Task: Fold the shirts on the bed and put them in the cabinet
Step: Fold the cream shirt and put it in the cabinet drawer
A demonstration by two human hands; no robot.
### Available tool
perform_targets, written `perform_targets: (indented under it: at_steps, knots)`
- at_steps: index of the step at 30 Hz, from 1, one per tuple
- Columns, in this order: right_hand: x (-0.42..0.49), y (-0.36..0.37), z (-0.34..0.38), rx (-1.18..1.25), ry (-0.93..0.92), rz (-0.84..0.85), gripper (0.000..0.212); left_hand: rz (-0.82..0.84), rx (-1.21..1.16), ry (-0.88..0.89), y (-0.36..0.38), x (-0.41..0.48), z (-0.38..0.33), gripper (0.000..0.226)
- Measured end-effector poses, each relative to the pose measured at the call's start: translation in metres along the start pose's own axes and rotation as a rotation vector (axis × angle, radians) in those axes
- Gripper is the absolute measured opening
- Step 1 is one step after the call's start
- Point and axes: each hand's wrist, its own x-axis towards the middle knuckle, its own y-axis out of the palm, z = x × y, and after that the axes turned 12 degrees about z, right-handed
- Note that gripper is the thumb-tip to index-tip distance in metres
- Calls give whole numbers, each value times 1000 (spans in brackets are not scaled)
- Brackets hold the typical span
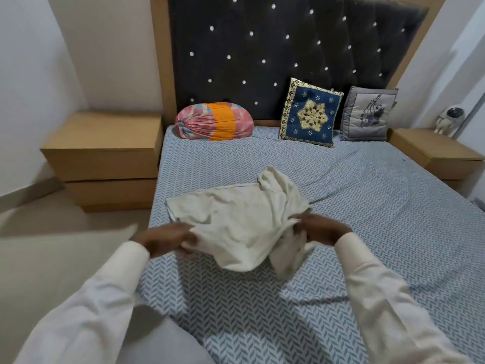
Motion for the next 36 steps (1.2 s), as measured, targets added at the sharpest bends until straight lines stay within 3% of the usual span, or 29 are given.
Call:
perform_targets:
  at_steps: [4, 6, 7, 8, 10, 12, 14, 16, 18, 20, 21, 23, 25, 26, 28, 30, 33, 36]
  knots:
    - [-47, -1, 76, 283, -416, 34, 47, 127, -247, 308, 8, -28, -67, 29]
    - [-62, -13, 97, 330, -562, -12, 57, 65, -315, 437, 7, -44, -90, 23]
    - [-66, -22, 104, 340, -643, -123, 59, -10, -360, 478, 0, -45, -97, 28]
    - [-70, -28, 111, 315, -693, -190, 53, -71, -408, 492, -7, -46, -101, 33]
    - [-74, -37, 127, 140, -727, -327, 28, -135, -502, 496, -33, -39, -100, 15]
    - [-61, -49, 144, 112, -581, -389, 29, -254, -458, 463, -57, -27, -97, 36]
    - [-40, -62, 158, 139, -485, -427, 38, -389, -465, 470, -68, -11, -106, 8]
    - [-15, -80, 162, 274, -532, -409, 37, -469, -568, 483, -82, 10, -112, 29]
    - [10, -96, 152, 529, -543, -432, 19, -456, -689, 534, -97, 31, -111, 19]
    - [29, -111, 127, 618, -473, -599, 11, -529, -671, 525, -114, 50, -94, 8]
    - [38, -114, 109, 571, -382, -681, 19, -633, -637, 478, -116, 56, -79, 4]
    - [53, -108, 67, 524, -234, -766, 32, -682, -541, 373, -113, 74, -41, 5]
    - [74, -90, 10, 449, -51, -689, 23, -633, -345, 144, -102, 97, 8, 12]
    - [81, -74, -12, 419, 62, -629, 26, -599, -208, 0, -96, 107, 34, 33]
    - [91, -37, -57, 383, 284, -471, 38, -506, 18, -226, -81, 123, 79, 70]
    - [103, 1, -98, 380, 434, -367, 45, -466, 235, -312, -67, 136, 109, 84]
    - [123, 32, -139, 220, 509, -482, 98, -521, 396, -382, -43, 147, 118, 73]
    - [133, 36, -149, 25, 610, -514, 103, -512, 398, -456, -18, 156, 121, 73]
